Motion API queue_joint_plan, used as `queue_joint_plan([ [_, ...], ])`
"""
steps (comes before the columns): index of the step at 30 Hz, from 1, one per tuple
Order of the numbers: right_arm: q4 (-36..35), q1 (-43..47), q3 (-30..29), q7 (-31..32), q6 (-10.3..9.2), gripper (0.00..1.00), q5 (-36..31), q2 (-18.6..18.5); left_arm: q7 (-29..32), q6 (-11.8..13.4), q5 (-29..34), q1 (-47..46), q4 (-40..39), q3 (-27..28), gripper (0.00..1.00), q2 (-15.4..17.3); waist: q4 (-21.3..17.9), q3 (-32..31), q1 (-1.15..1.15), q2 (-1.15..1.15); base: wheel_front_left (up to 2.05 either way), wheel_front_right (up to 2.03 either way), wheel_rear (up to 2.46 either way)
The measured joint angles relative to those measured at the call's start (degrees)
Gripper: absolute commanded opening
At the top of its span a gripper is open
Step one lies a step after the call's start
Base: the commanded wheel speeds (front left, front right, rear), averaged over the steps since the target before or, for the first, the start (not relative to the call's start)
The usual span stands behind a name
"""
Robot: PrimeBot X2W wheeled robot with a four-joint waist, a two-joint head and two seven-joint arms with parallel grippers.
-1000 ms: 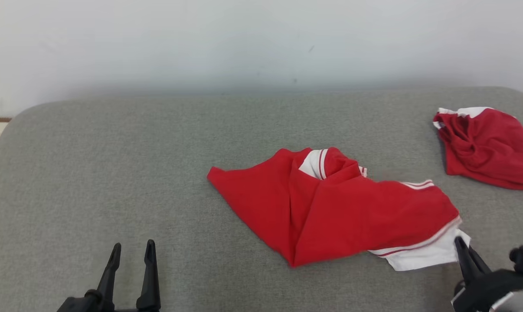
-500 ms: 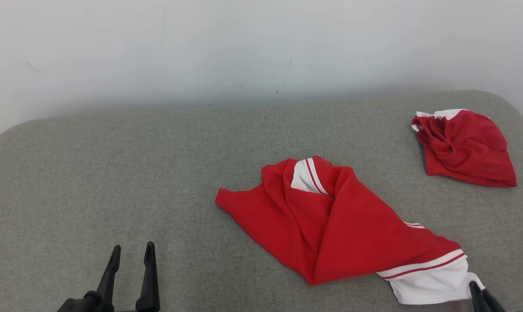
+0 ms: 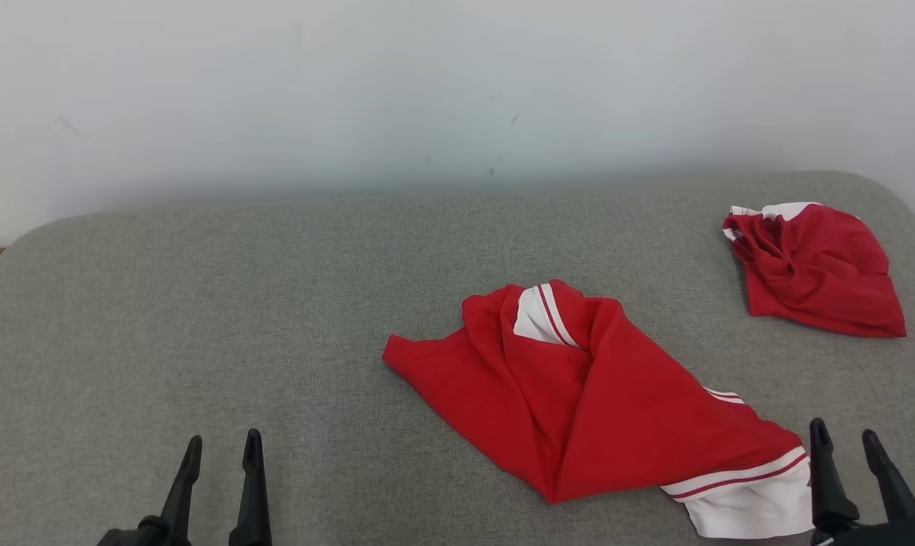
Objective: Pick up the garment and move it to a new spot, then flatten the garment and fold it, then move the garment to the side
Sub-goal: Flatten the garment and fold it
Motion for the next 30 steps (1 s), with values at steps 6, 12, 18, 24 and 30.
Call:
queue_joint_plan([
  [6,-1.59,-1.05,2.43,-2.94,0.0,1.0,-2.36,2.03,0.0,-0.76,0.67,0.05,0.2,0.69,1.0,0.0,0.25,-0.53,0.0,0.0,0.0,0.0,0.0],
  [12,-0.79,-1.17,3.75,-4.41,0.0,1.0,-3.65,3.36,0.0,-2.01,2.13,-0.09,0.77,1.26,1.0,0.19,0.04,-0.61,0.0,0.0,0.0,0.0,0.0],
  [18,0.01,-2.56,4.49,-4.94,0.0,1.0,-3.88,3.65,0.55,-5.2,2.56,-3.31,3.26,-0.68,1.0,1.92,-0.58,0.08,0.0,0.0,0.0,0.0,0.0],
  [24,0.98,-5.36,6.55,-5.72,0.0,1.0,-3.82,3.98,4.57,-8.04,2.53,-10.01,8.03,-4.87,1.0,6.19,-2.07,1.33,0.01,0.0,0.0,0.0,0.0],
  [30,3.54,-9.79,9.77,-7.76,0.0,1.0,-2.59,5.5,9.54,-8.95,-0.99,-17.11,12.39,-9.89,1.0,10.77,-4.72,3.0,0.01,0.0,0.0,0.0,0.0],
])
